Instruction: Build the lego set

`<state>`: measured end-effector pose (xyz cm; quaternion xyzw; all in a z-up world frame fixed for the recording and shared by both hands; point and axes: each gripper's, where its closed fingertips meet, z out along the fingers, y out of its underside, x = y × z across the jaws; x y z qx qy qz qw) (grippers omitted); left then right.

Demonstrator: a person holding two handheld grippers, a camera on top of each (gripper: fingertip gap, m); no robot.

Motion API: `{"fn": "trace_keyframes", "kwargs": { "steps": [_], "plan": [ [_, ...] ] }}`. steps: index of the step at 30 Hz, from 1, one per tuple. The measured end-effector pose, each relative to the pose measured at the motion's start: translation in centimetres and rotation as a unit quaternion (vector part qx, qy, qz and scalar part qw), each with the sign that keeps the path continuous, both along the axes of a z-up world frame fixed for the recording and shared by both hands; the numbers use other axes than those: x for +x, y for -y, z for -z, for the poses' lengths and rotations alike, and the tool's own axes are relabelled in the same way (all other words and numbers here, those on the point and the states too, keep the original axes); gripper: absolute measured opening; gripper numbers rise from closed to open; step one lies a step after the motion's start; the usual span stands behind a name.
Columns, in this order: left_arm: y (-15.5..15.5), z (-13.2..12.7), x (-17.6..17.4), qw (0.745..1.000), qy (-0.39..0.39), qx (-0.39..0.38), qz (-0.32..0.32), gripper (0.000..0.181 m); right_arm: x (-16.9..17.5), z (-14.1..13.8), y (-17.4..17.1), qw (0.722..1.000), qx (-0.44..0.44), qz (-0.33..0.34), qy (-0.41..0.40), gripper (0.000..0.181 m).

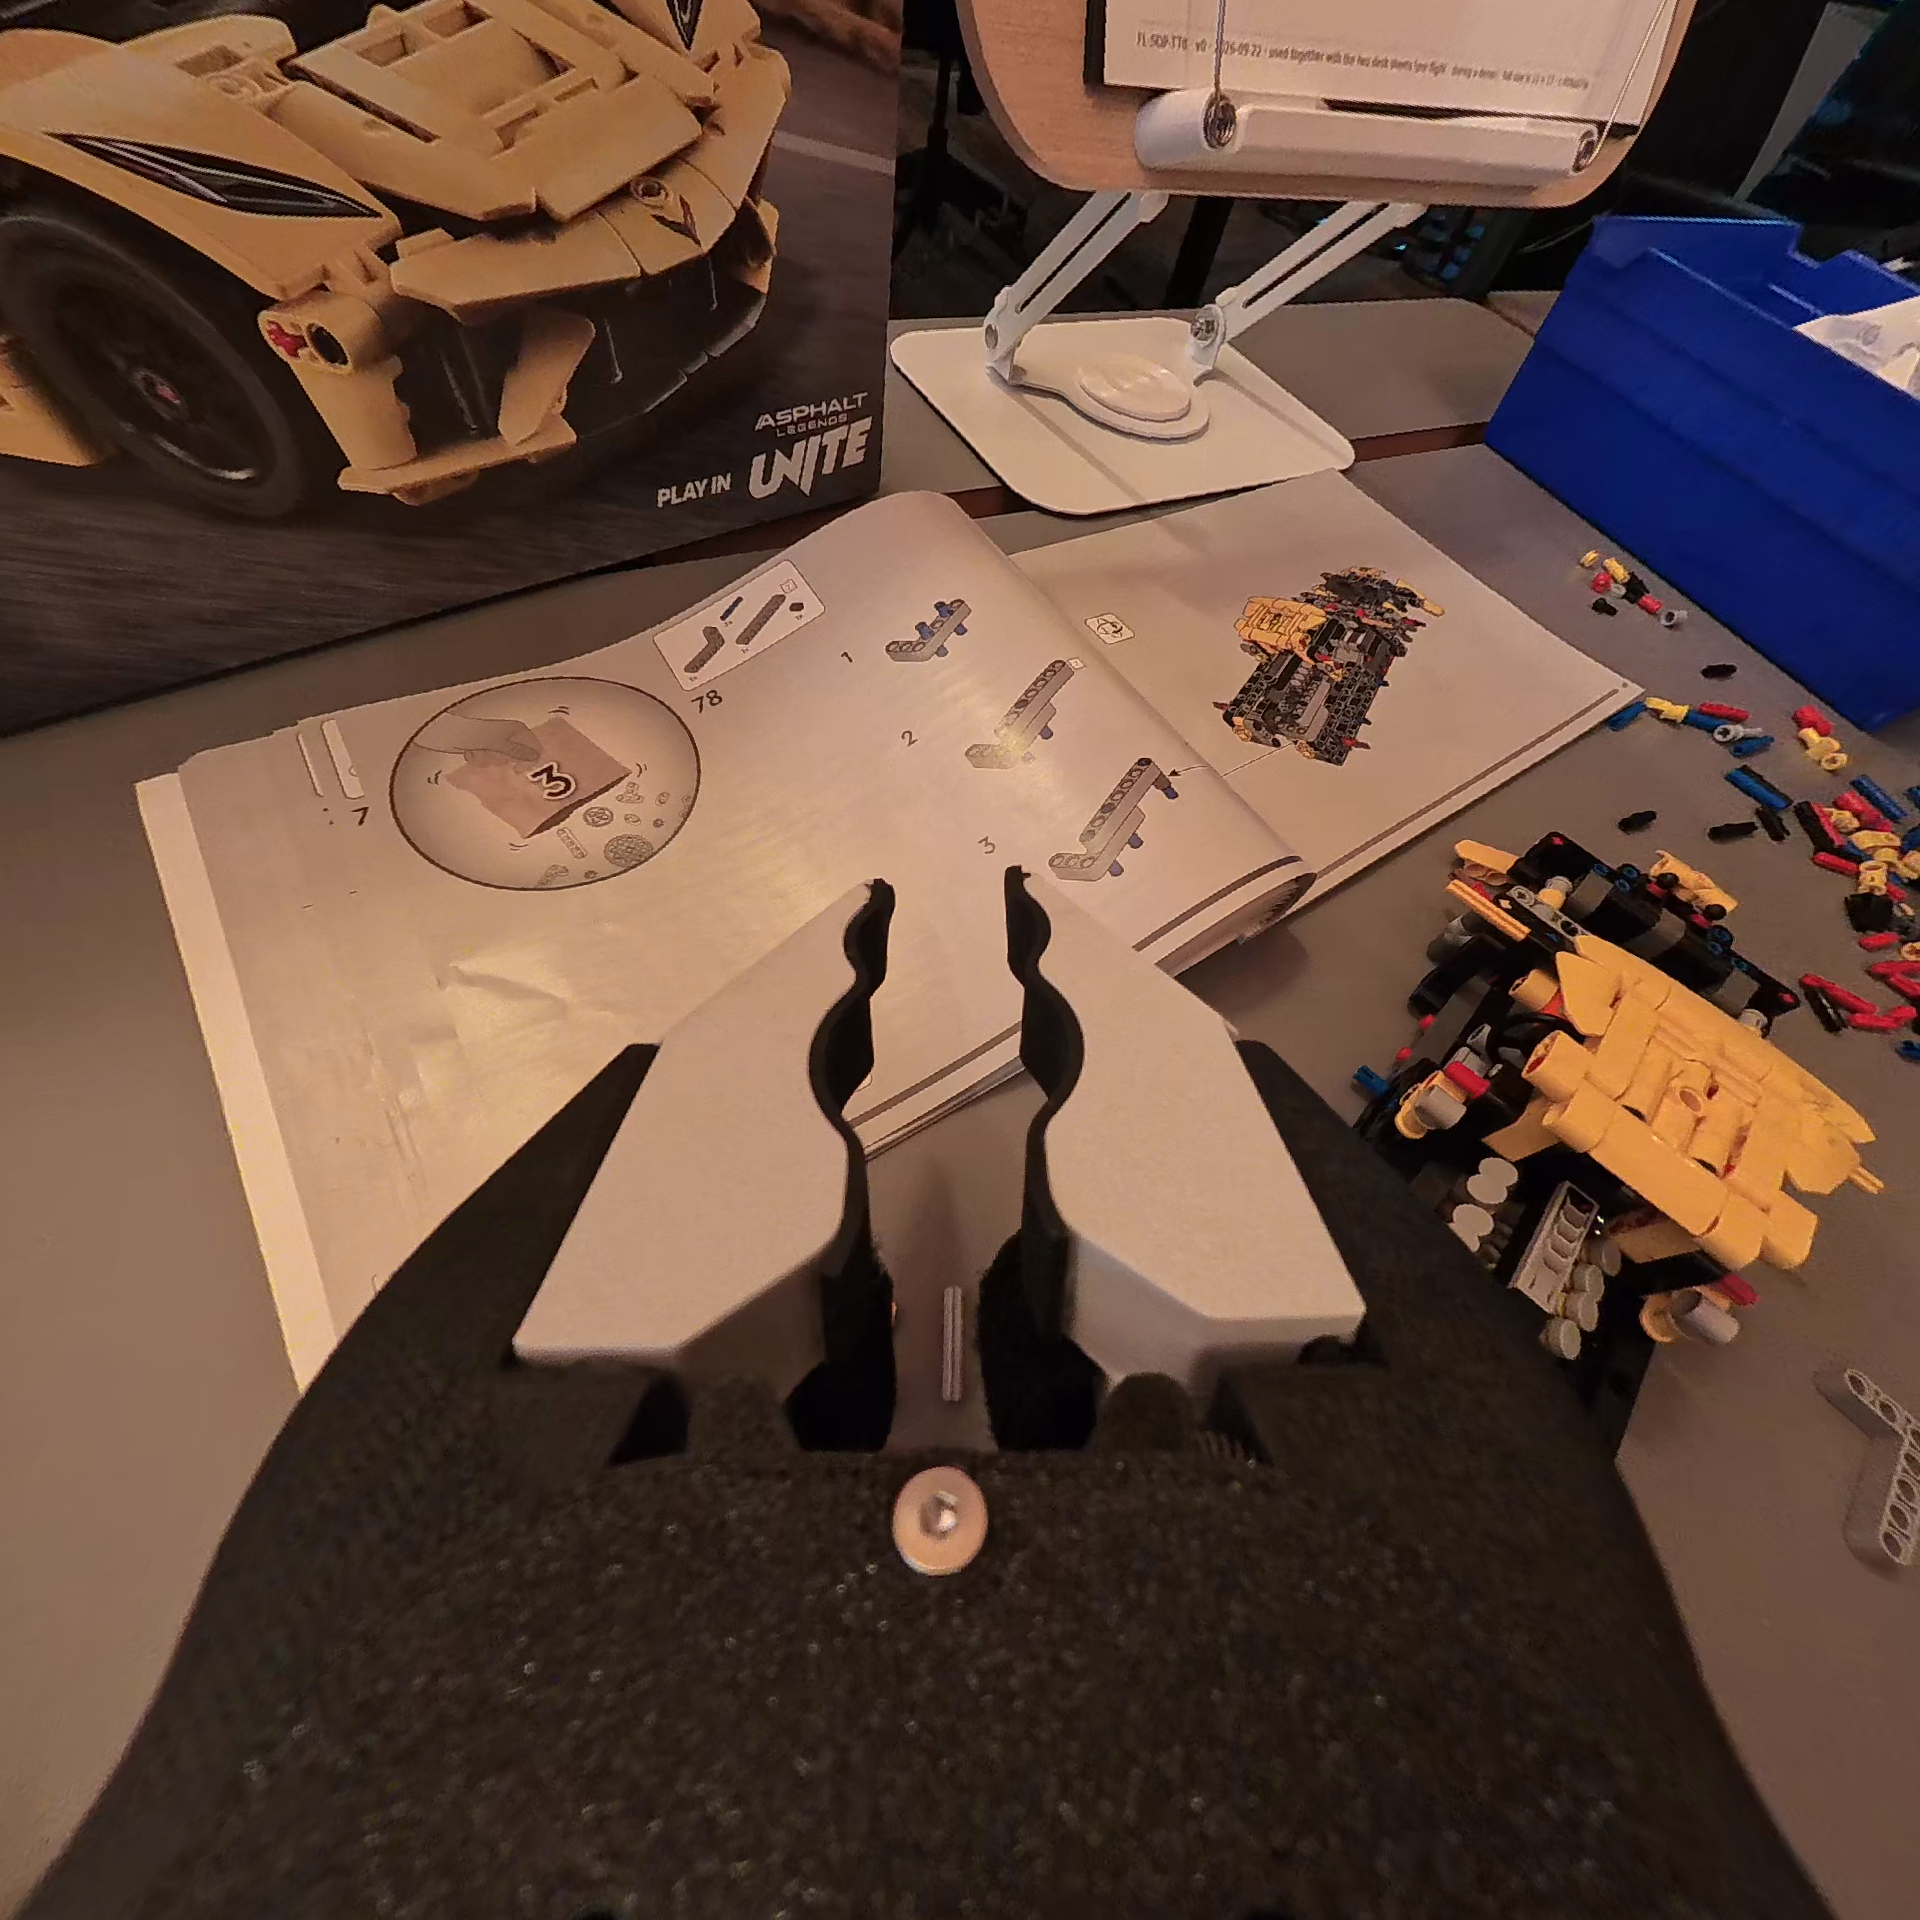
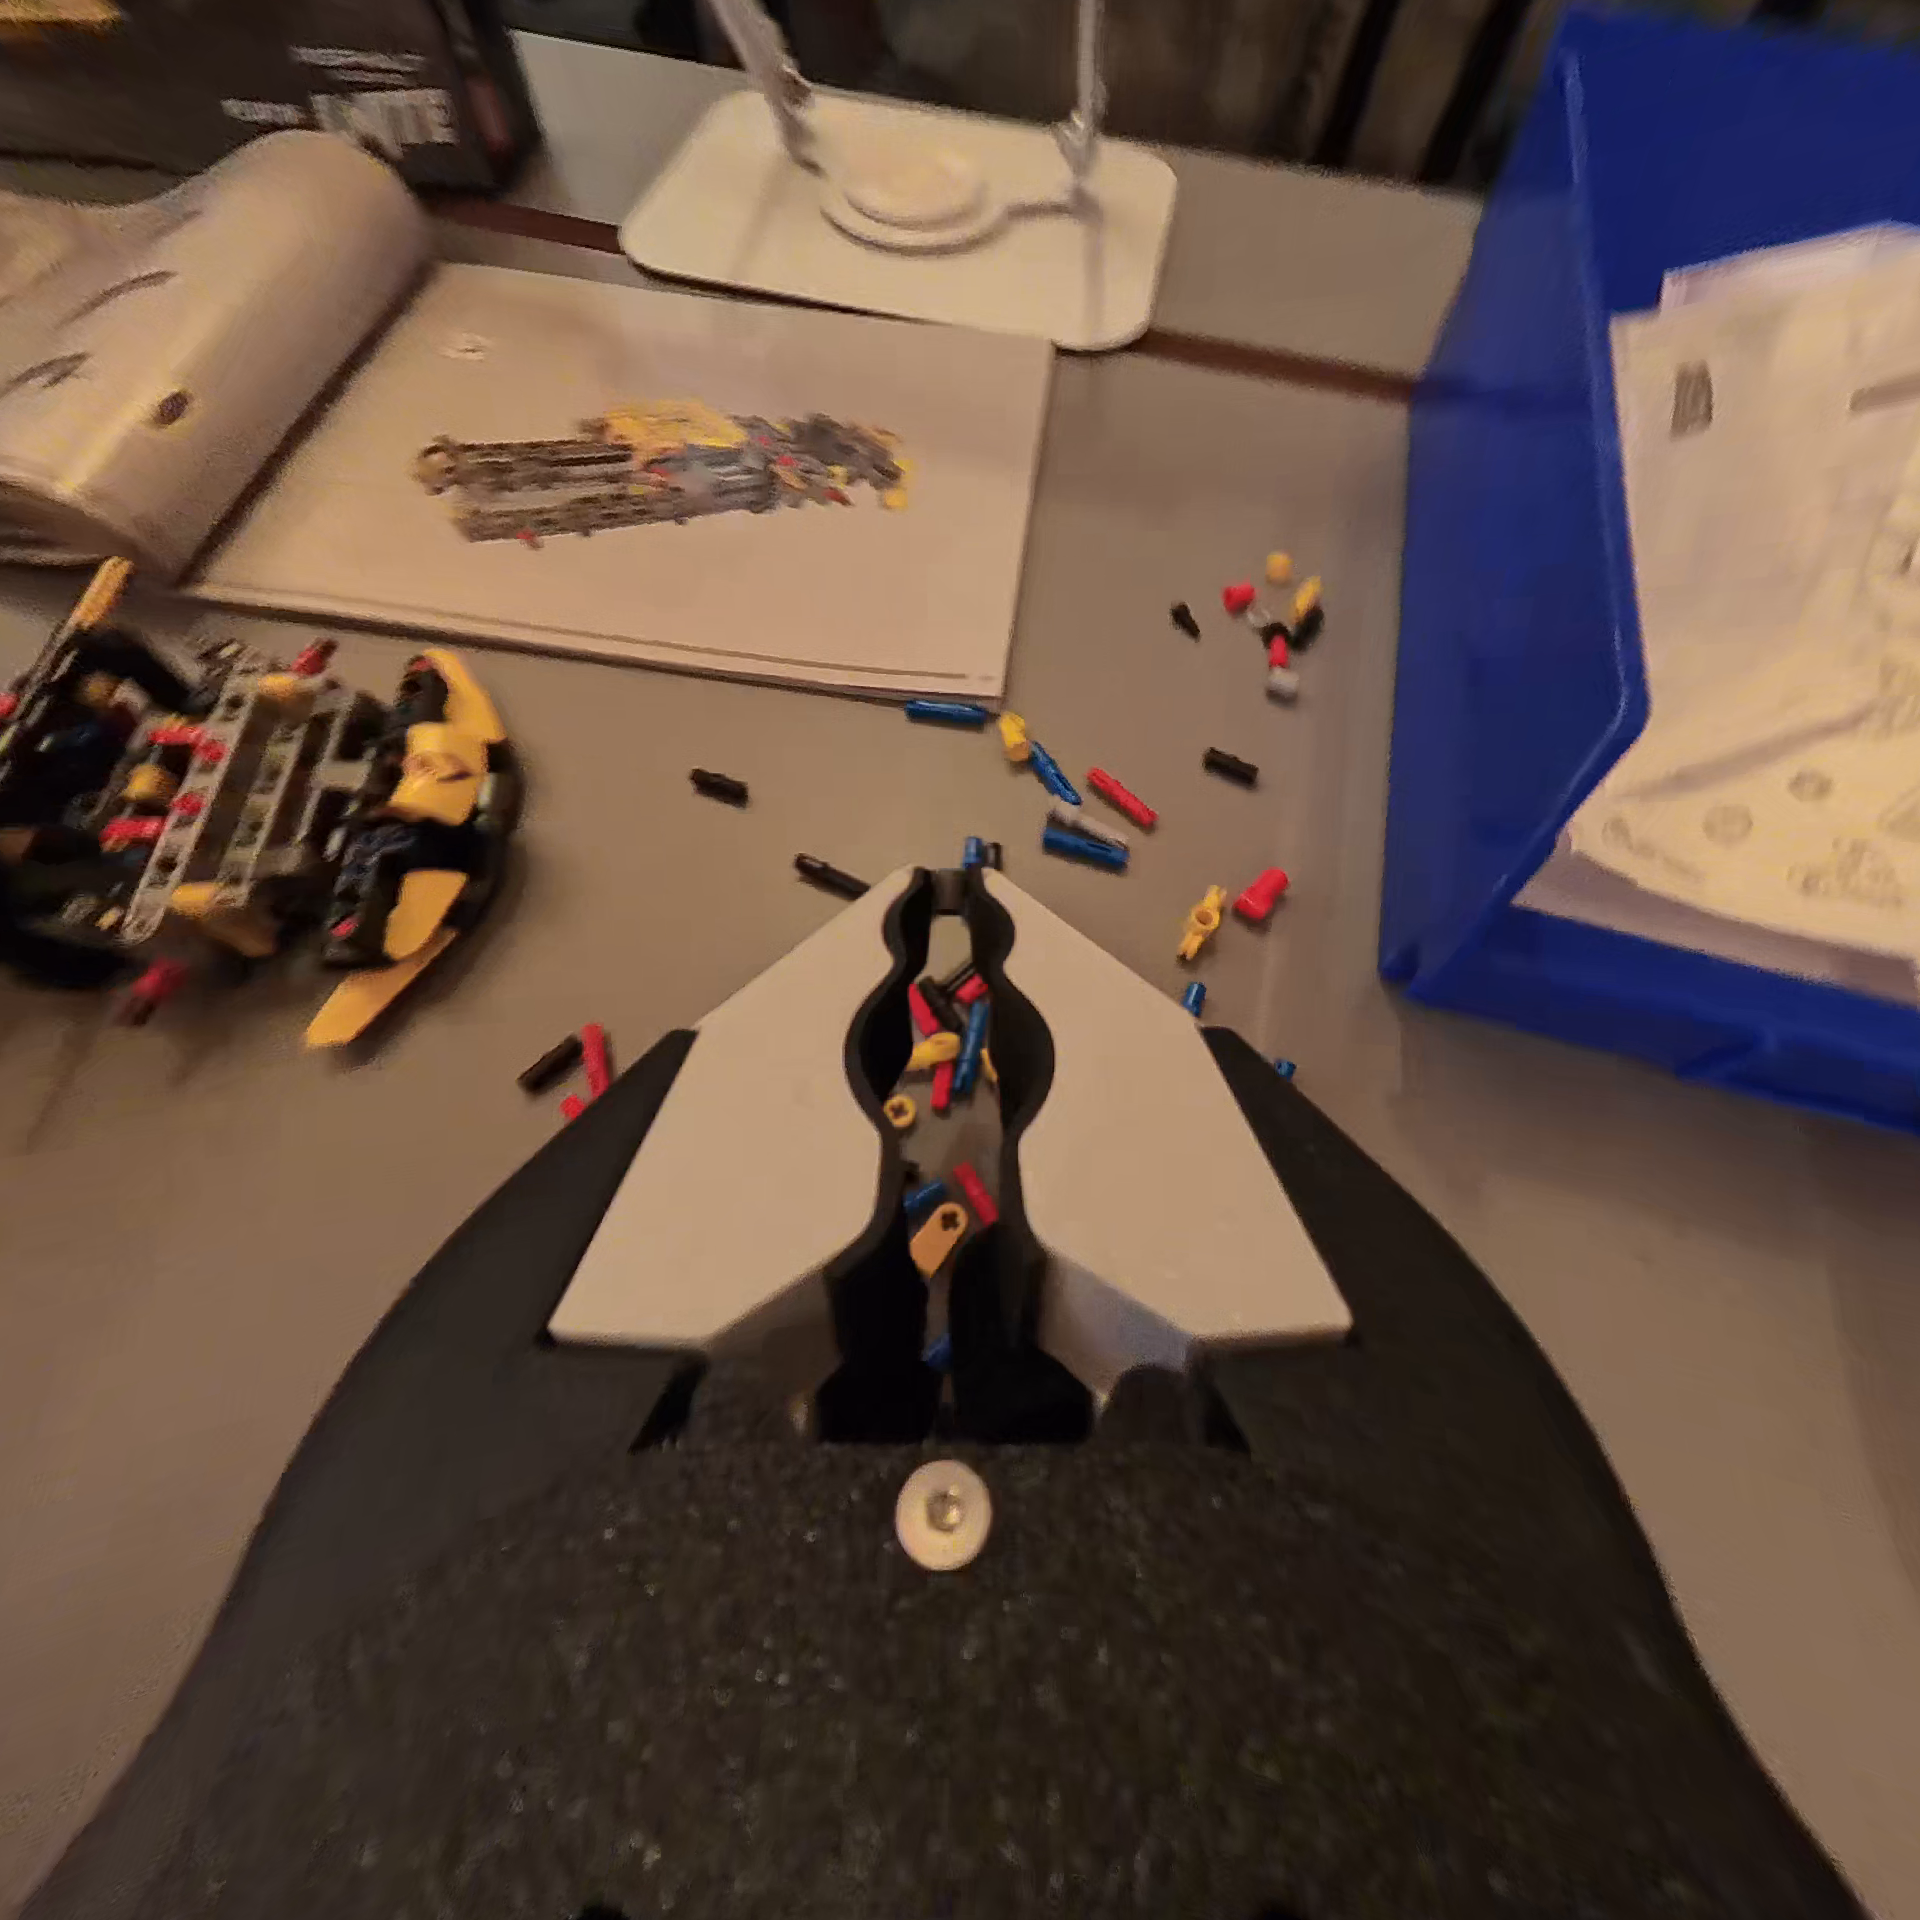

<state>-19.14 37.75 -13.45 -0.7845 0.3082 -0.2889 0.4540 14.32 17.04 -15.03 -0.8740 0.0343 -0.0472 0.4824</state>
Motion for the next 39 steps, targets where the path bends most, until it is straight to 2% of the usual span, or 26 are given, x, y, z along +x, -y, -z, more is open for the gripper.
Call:
{"fn": "trace_keyframes", "kwargs": {
  "steps": [4, 7, 10, 15, 20, 39],
  "plan": [
    [0.0, -0.1, 0.0, 1.0, 0.004, -0.002, -0.001, 0.022, -4.4, -2.2, 1.5, 0.994, 0.033, -0.1, 0.022, 0.005],
    [0.0, -0.2, 0.0, 1.0, 0.005, -0.001, 0.0, 0.022, -8.2, -2.2, 3.3, 0.986, 0.023, -0.165, 0.006, 0.005],
    [0.1, -0.3, 0.1, 1.0, 0.005, 0.002, 0.002, 0.022, -12.2, 0.3, 5.0, 0.974, -0.042, -0.223, 0.001, 0.006],
    [0.1, -0.1, 0.2, 1.0, 0.0, 0.002, 0.002, 0.022, -15.5, 3.5, 6.1, 0.957, -0.109, -0.263, 0.051, 0.006],
    [0.1, 0.1, 0.2, 1.0, -0.004, 0.002, 0.002, 0.022, -17.0, 5.8, 6.4, 0.941, -0.158, -0.295, 0.046, 0.006],
    [-0.4, 1.5, -0.6, 0.999, -0.033, -0.019, -0.011, 0.022, -17.4, 6.2, 6.2, 0.938, -0.162, -0.306, 0.02, 0.007]
  ]
}}
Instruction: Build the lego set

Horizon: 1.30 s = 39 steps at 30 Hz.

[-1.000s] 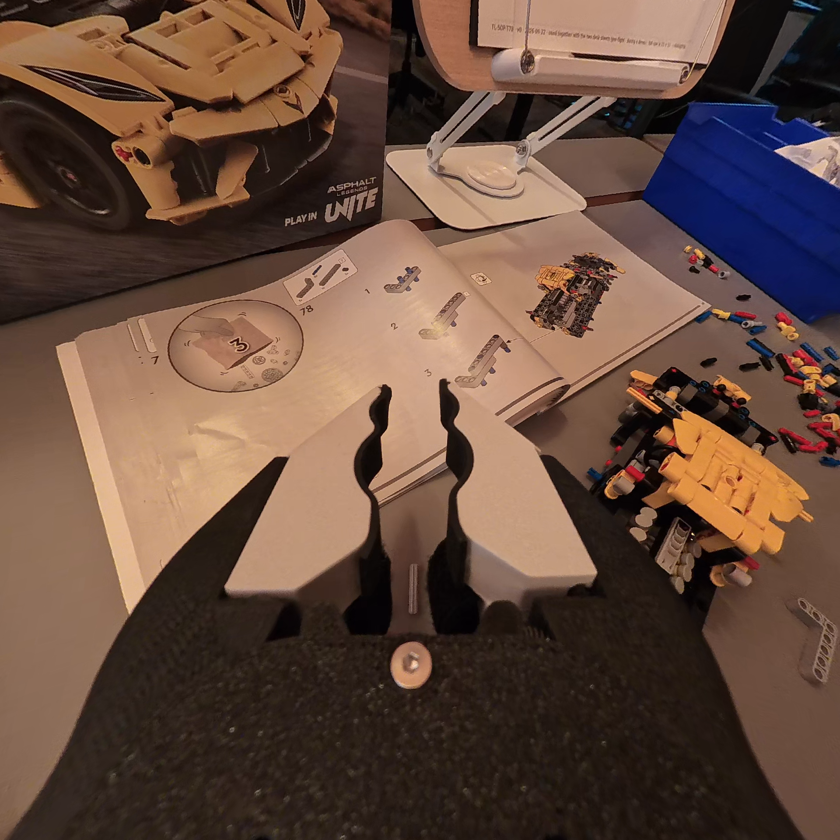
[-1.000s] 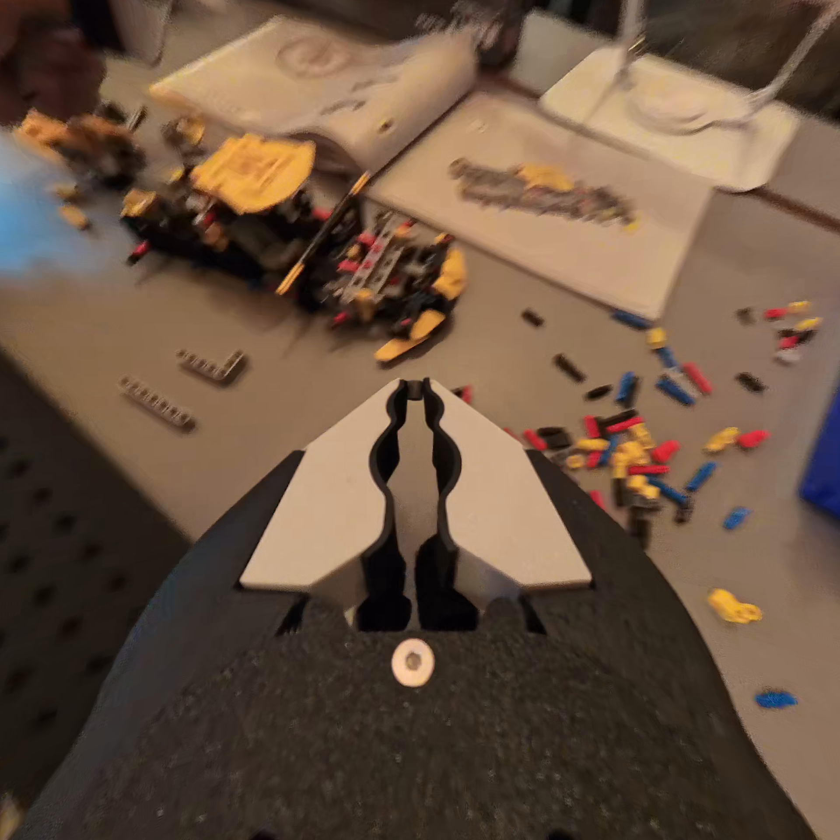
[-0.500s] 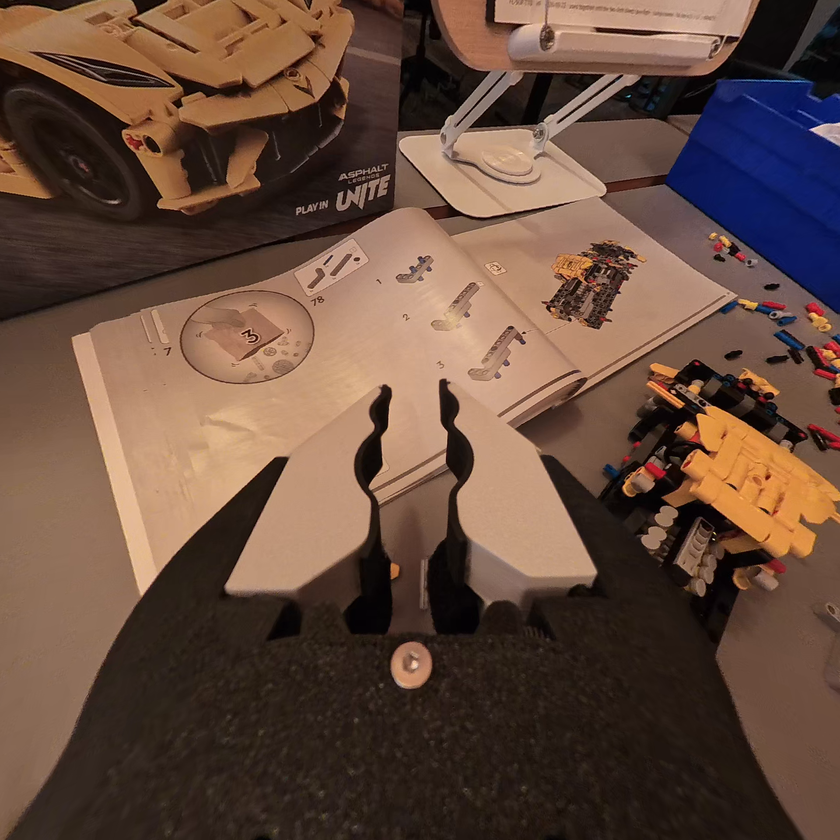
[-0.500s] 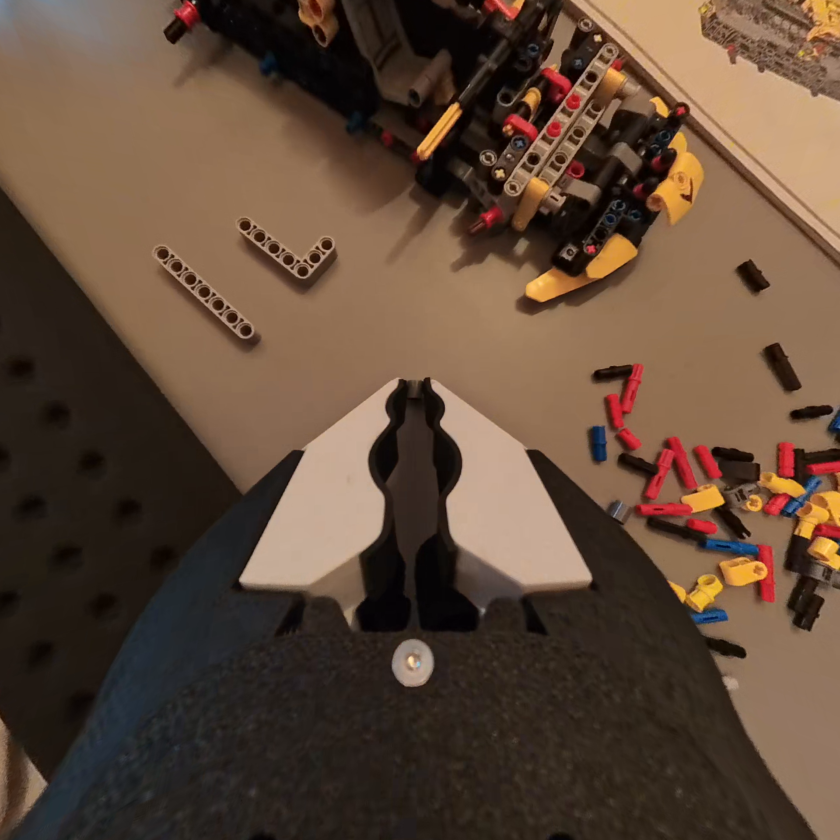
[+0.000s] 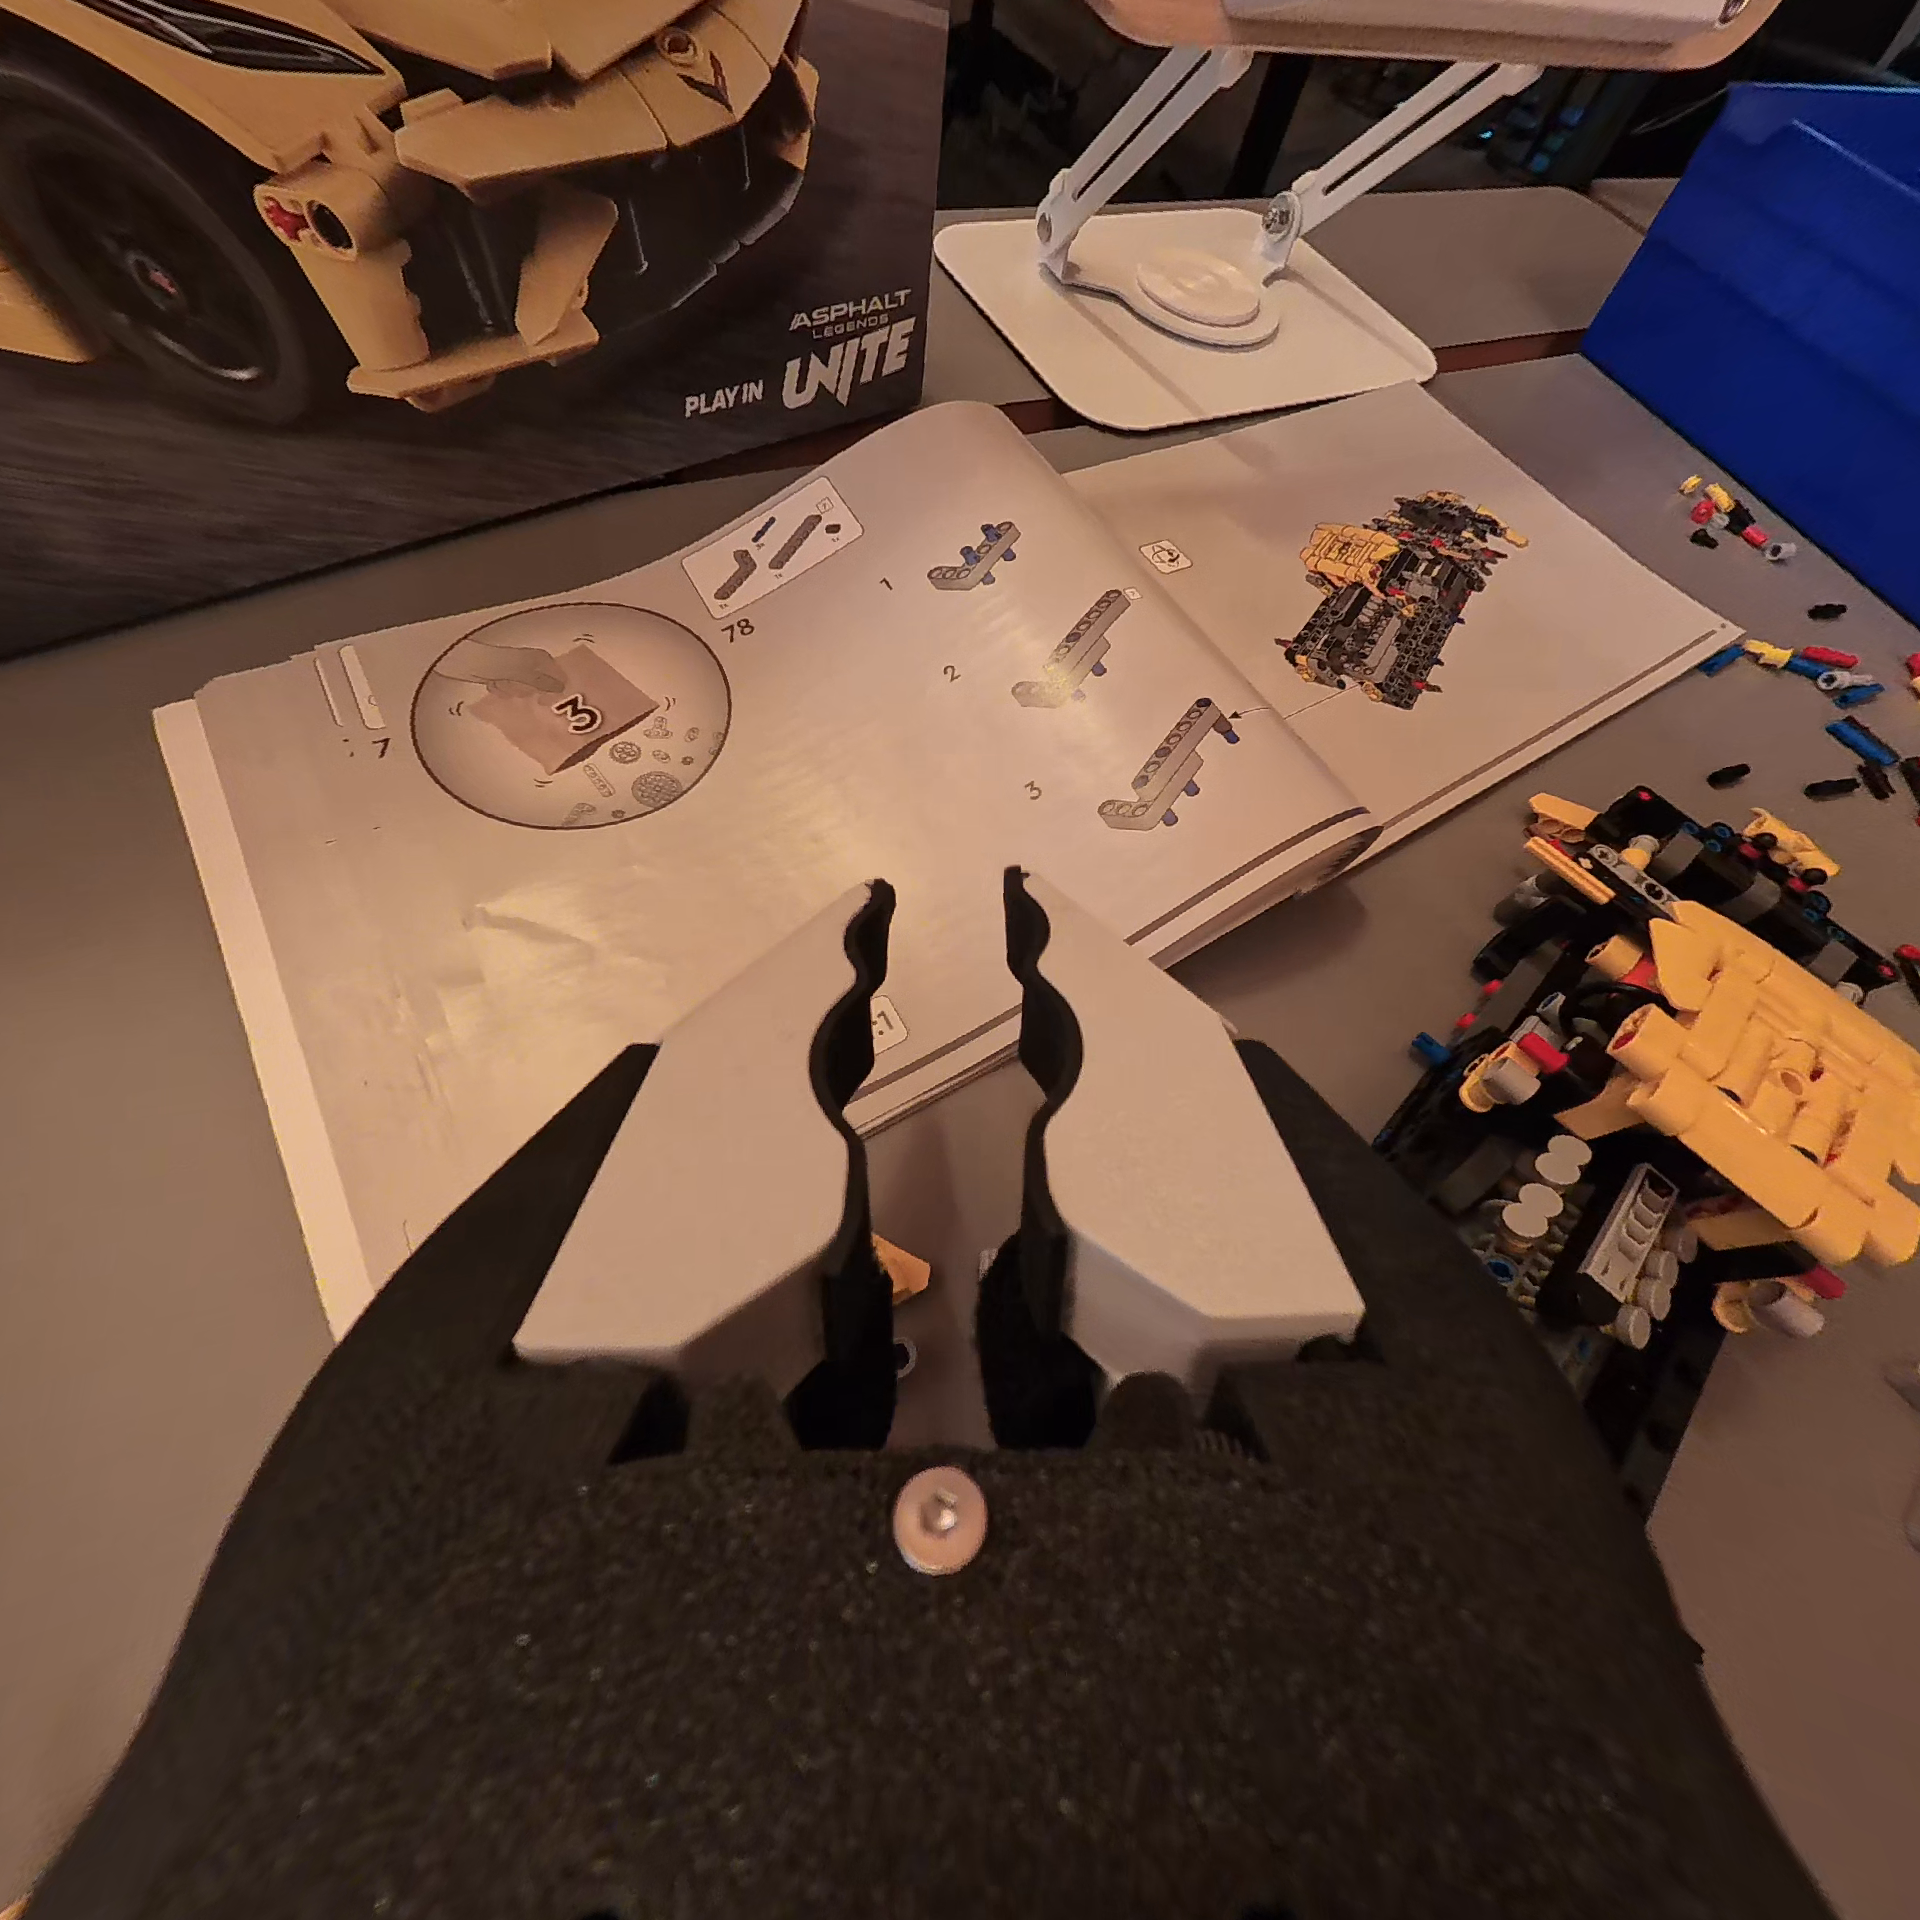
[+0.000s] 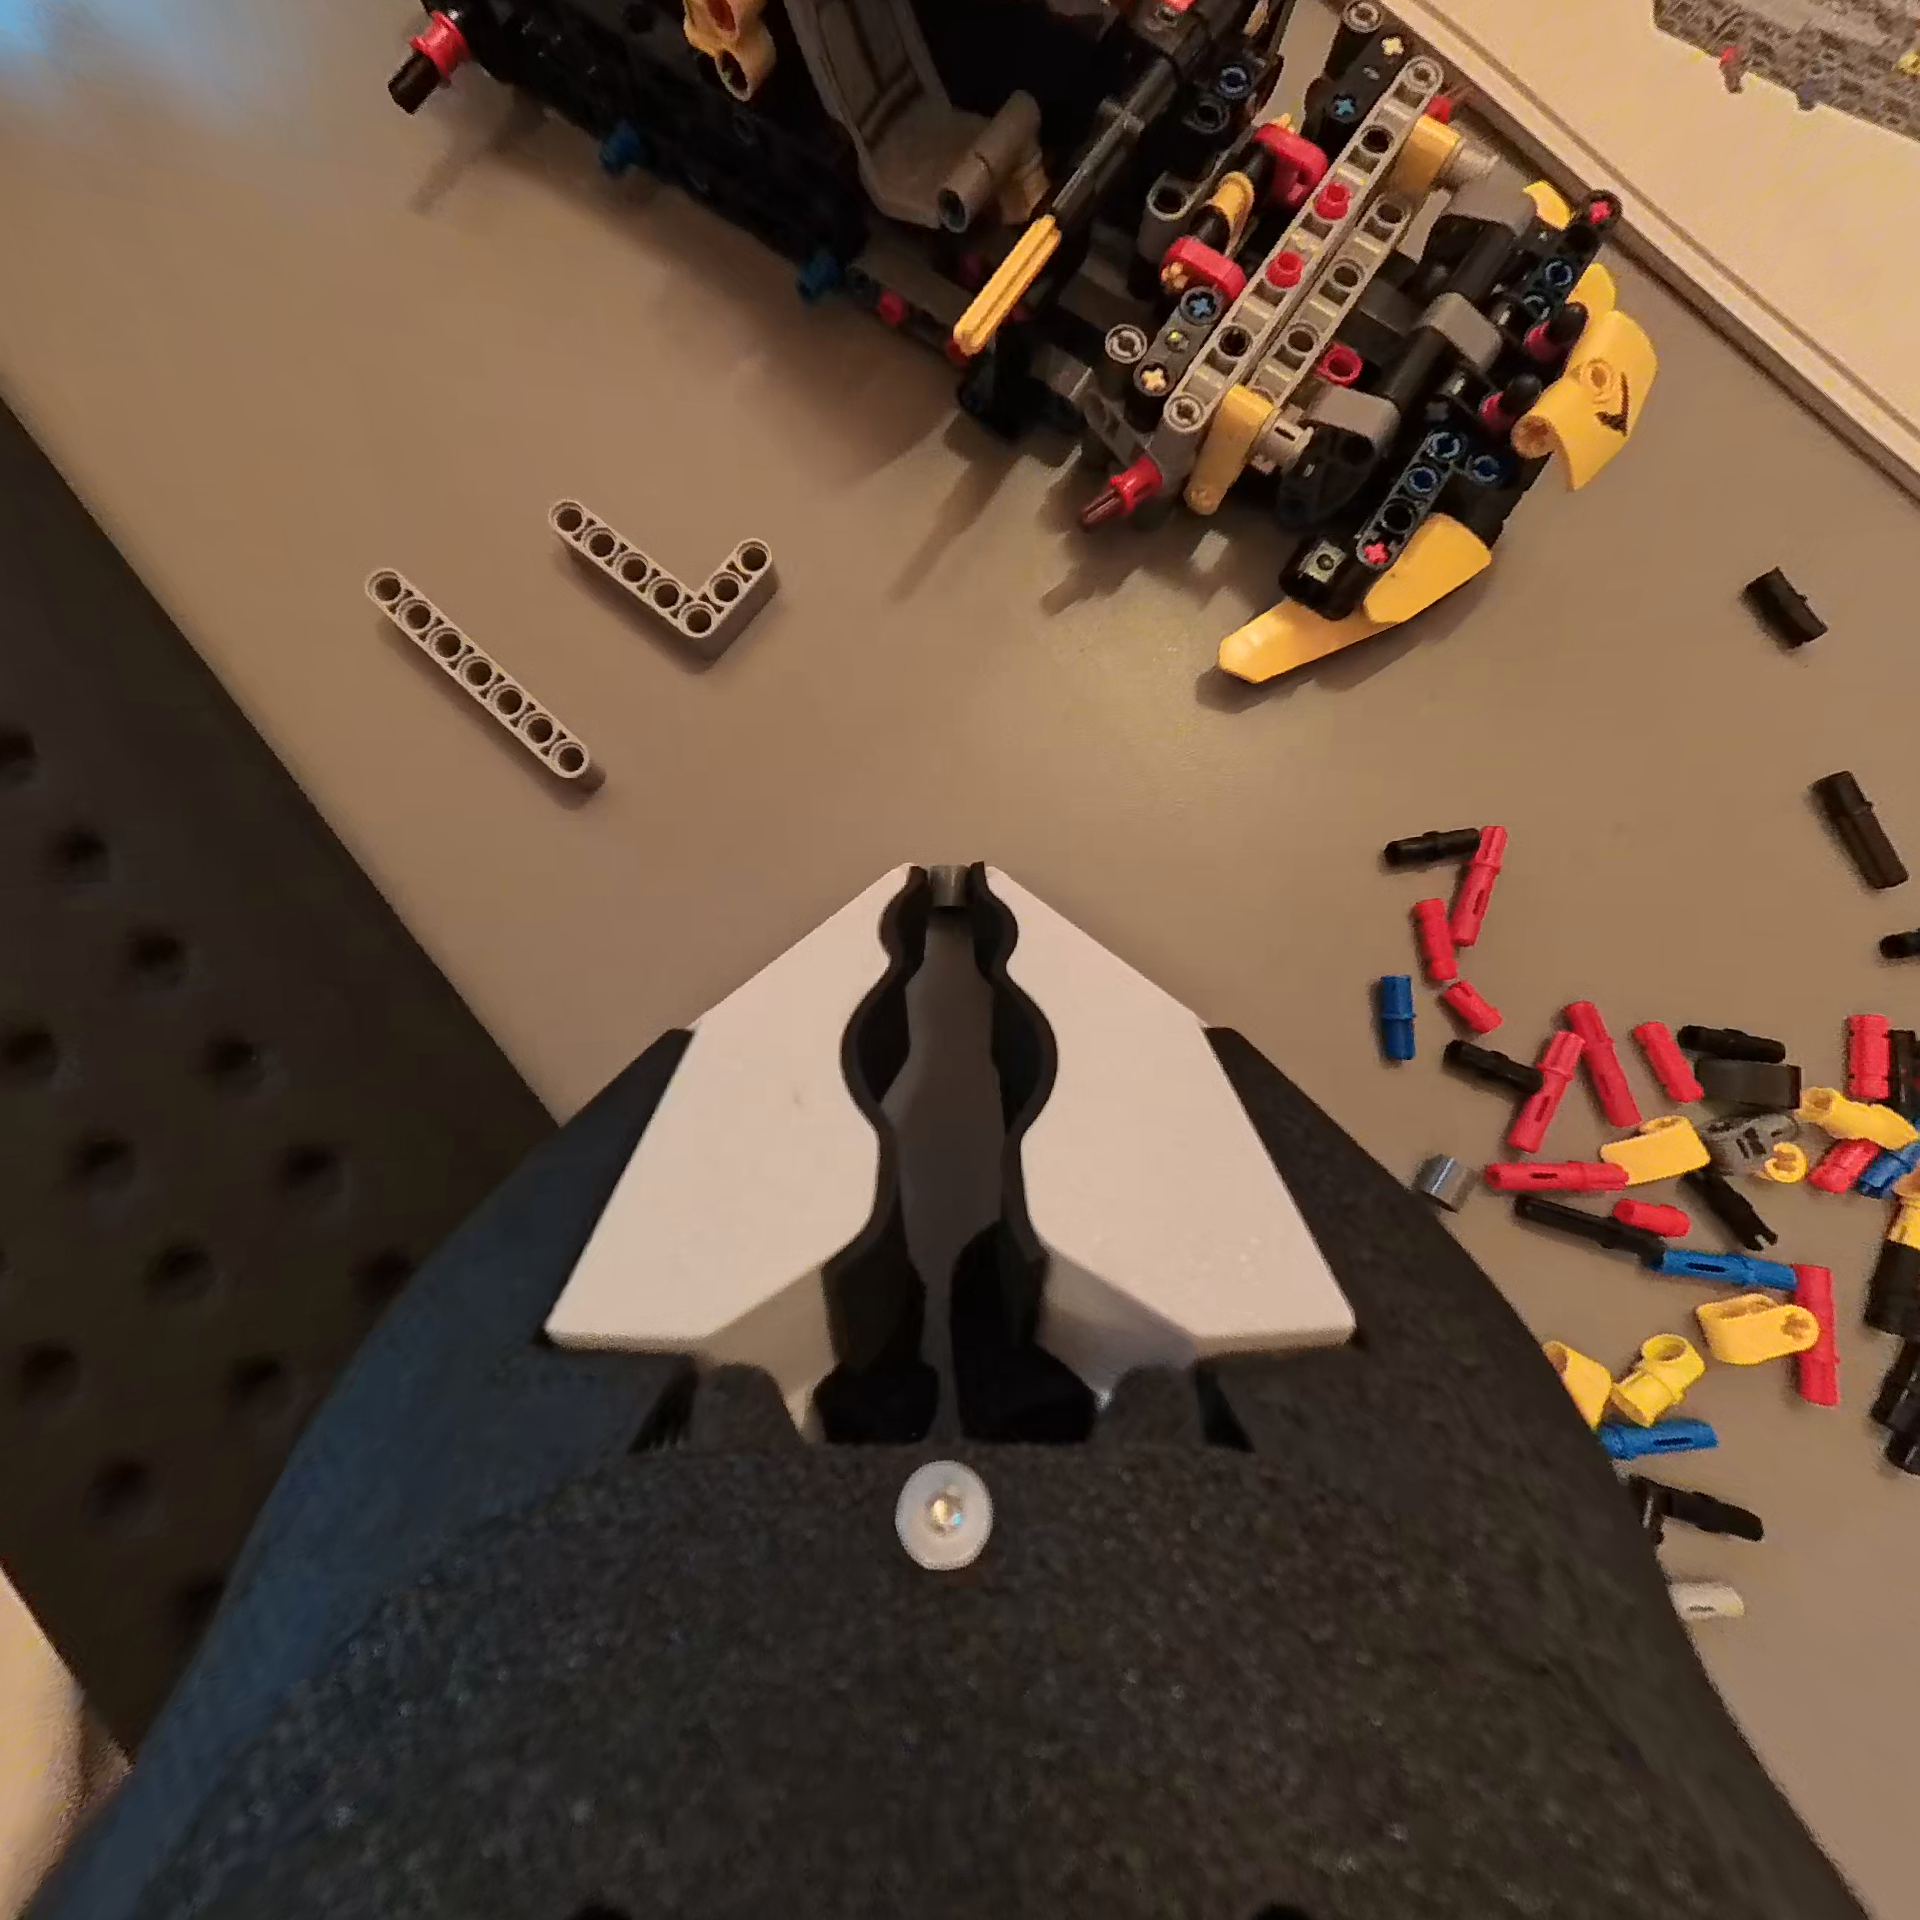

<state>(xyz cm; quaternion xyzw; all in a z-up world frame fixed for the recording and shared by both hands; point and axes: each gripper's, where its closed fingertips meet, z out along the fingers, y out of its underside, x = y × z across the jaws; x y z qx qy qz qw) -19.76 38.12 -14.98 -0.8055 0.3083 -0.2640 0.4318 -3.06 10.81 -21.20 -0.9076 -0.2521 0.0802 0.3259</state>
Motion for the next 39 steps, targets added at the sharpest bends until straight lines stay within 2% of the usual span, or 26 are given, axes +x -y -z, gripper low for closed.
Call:
{"fn": "trace_keyframes", "kwargs": {
  "steps": [4, 8, 10, 12, 15, 17, 20, 25, 27, 34, 36, 39],
  "plan": [
    [0.1, -0.1, 0.0, 1.0, 0.002, 0.0, 0.002, 0.022, 0.3, -0.5, -0.4, 1.0, 0.009, 0.017, -0.014, 0.026],
    [0.2, -0.3, 0.1, 1.0, 0.009, -0.002, 0.002, 0.022, 2.2, -3.8, -1.6, 0.994, 0.062, 0.065, -0.063, 0.029],
    [0.2, -0.3, 0.1, 1.0, 0.01, -0.001, 0.003, 0.022, 4.9, -5.3, -2.4, 0.987, 0.094, 0.112, -0.068, 0.029],
    [0.2, -0.3, 0.1, 1.0, 0.009, -0.002, 0.003, 0.022, 9.2, -5.8, -3.2, 0.975, 0.116, 0.184, -0.047, 0.03],
    [0.2, -0.4, 0.1, 1.0, 0.007, 0.002, 0.002, 0.022, 15.7, -4.6, -3.7, 0.953, 0.117, 0.278, 0.021, 0.033],
    [0.1, -0.4, -0.1, 1.0, 0.005, 0.005, -0.001, 0.022, 18.4, -3.7, -4.3, 0.941, 0.105, 0.32, 0.031, 0.033],
    [-0.1, -0.3, -0.3, 1.0, 0.004, 0.004, -0.004, 0.022, 18.3, -3.4, -6.3, 0.941, 0.1, 0.32, -0.035, 0.031],
    [-0.3, -0.2, -0.5, 1.0, 0.003, 0.003, -0.008, 0.022, 17.6, -2.2, -9.0, 0.957, 0.08, 0.279, -0.011, 0.018],
    [-0.3, -0.2, -0.5, 1.0, 0.003, 0.003, -0.008, 0.022, 17.5, -1.4, -9.8, 0.961, 0.063, 0.27, -0.004, 0.018],
    [-0.4, 0.0, -0.6, 1.0, 0.004, 0.0, -0.01, 0.022, 18.3, -0.5, -9.9, 0.96, 0.037, 0.277, 0.006, 0.016],
    [-0.4, 0.0, -0.6, 1.0, 0.005, -0.003, -0.01, 0.022, 18.0, -0.5, -9.8, 0.962, 0.035, 0.271, -0.008, 0.013],
    [-0.4, 0.0, -0.5, 1.0, 0.008, -0.004, -0.008, 0.022, 18.4, -0.1, -9.4, 0.961, 0.034, 0.273, 0.014, 0.008]
  ]
}}
